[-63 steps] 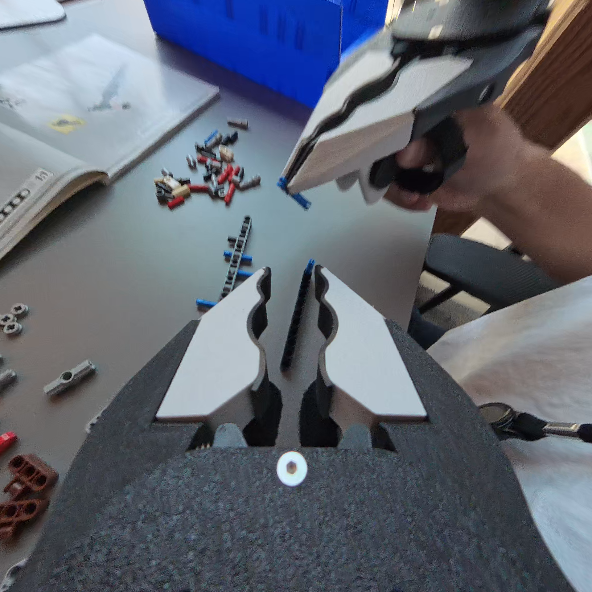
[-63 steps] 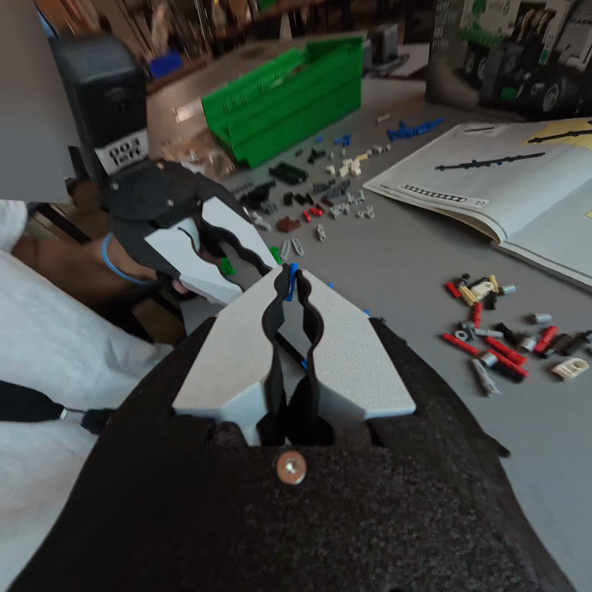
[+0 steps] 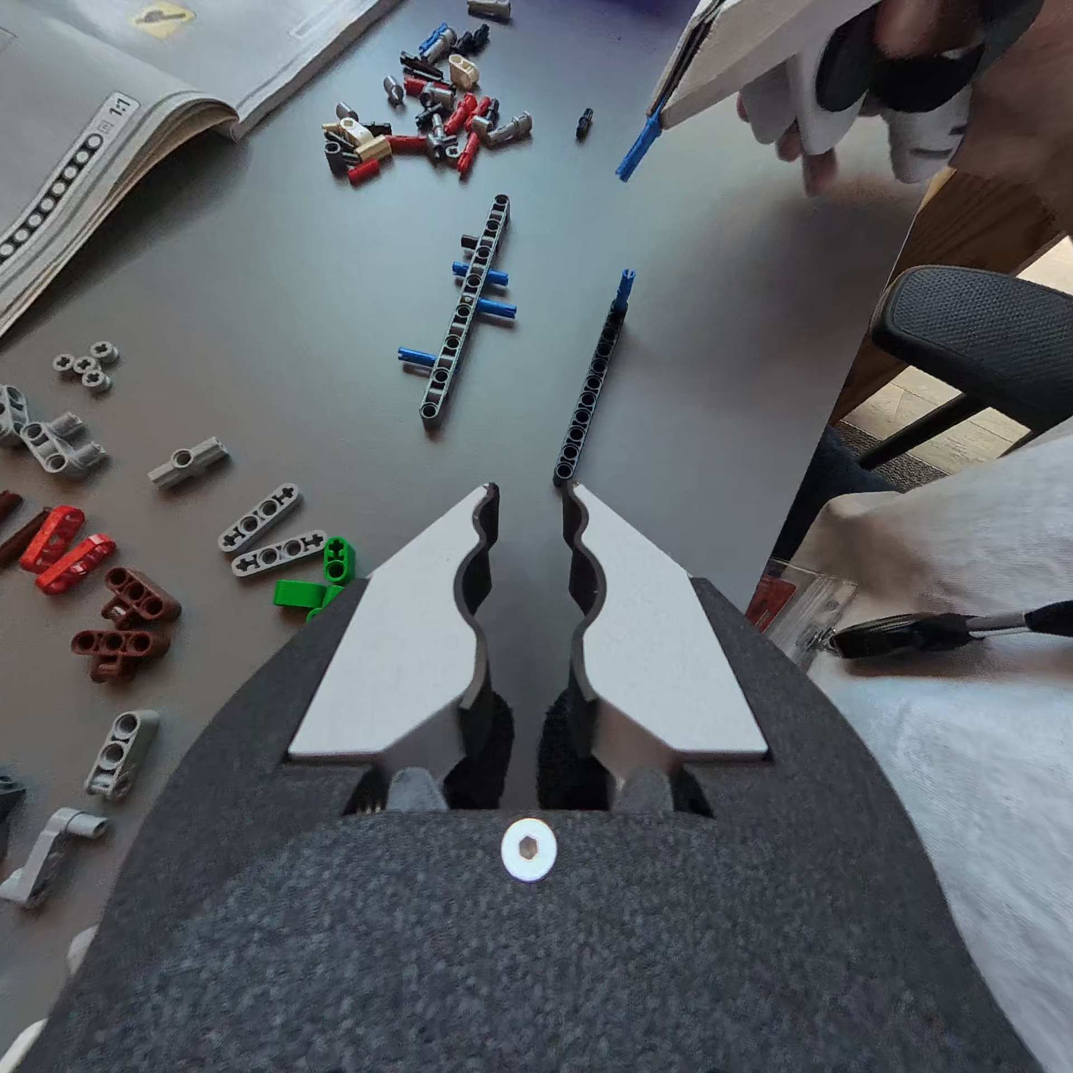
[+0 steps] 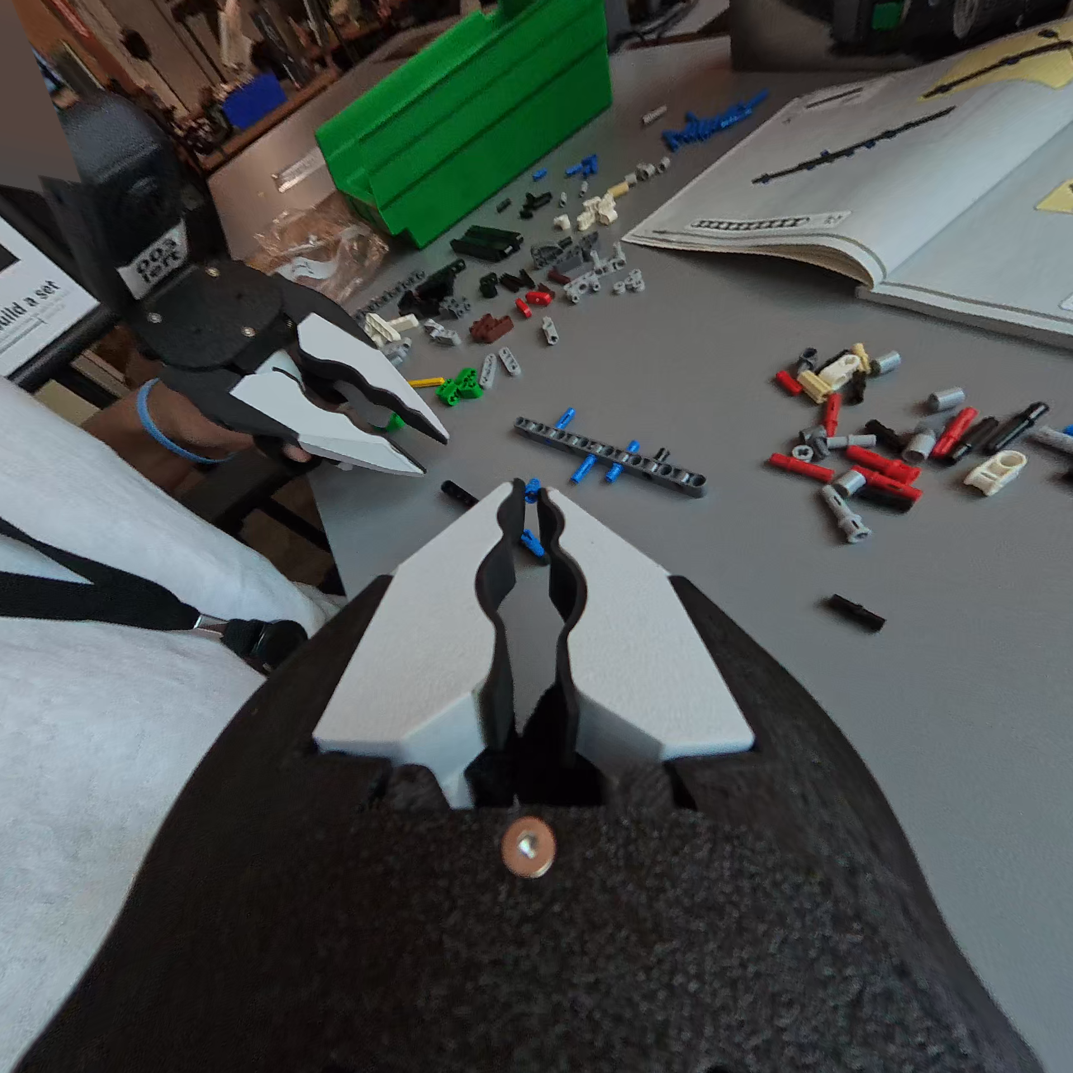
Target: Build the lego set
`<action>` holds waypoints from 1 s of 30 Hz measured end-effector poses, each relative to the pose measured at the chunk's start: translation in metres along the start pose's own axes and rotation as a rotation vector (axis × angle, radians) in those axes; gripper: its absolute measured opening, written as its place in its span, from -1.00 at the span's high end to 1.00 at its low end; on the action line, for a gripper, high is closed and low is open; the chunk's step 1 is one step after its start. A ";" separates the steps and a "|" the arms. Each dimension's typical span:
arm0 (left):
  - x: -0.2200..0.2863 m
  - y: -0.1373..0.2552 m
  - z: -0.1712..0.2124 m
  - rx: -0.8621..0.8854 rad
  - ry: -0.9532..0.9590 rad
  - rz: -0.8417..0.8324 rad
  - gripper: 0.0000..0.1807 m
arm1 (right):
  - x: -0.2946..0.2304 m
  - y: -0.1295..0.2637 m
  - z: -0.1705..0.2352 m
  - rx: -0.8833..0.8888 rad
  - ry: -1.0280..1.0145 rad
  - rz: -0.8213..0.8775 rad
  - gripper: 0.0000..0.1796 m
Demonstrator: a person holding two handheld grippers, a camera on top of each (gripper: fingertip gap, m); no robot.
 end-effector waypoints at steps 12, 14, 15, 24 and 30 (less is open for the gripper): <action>0.005 -0.014 -0.004 -0.080 0.027 0.100 0.75 | -0.010 -0.013 0.006 0.042 -0.092 -0.126 0.97; 0.004 -0.015 -0.005 -0.084 0.034 0.110 0.75 | -0.010 -0.009 0.002 0.082 -0.107 -0.161 0.97; 0.003 -0.015 -0.006 -0.085 0.040 0.111 0.75 | -0.009 -0.008 0.002 0.086 -0.116 -0.162 0.97; -0.006 -0.011 -0.013 -0.058 0.061 0.057 0.75 | -0.008 -0.006 -0.001 0.106 -0.121 -0.183 0.97; -0.004 -0.005 -0.007 -0.046 0.044 0.019 0.75 | -0.009 -0.005 0.000 0.108 -0.117 -0.176 0.97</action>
Point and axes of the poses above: each gripper's, where its closed fingertips meet, y back along the fingers, z out of its underside, x = y × z across the jaws, the point moved 2 cm from there along y, back along the fingers, and after that the axes turned 8 degrees about -x, right-handed, at the moved point
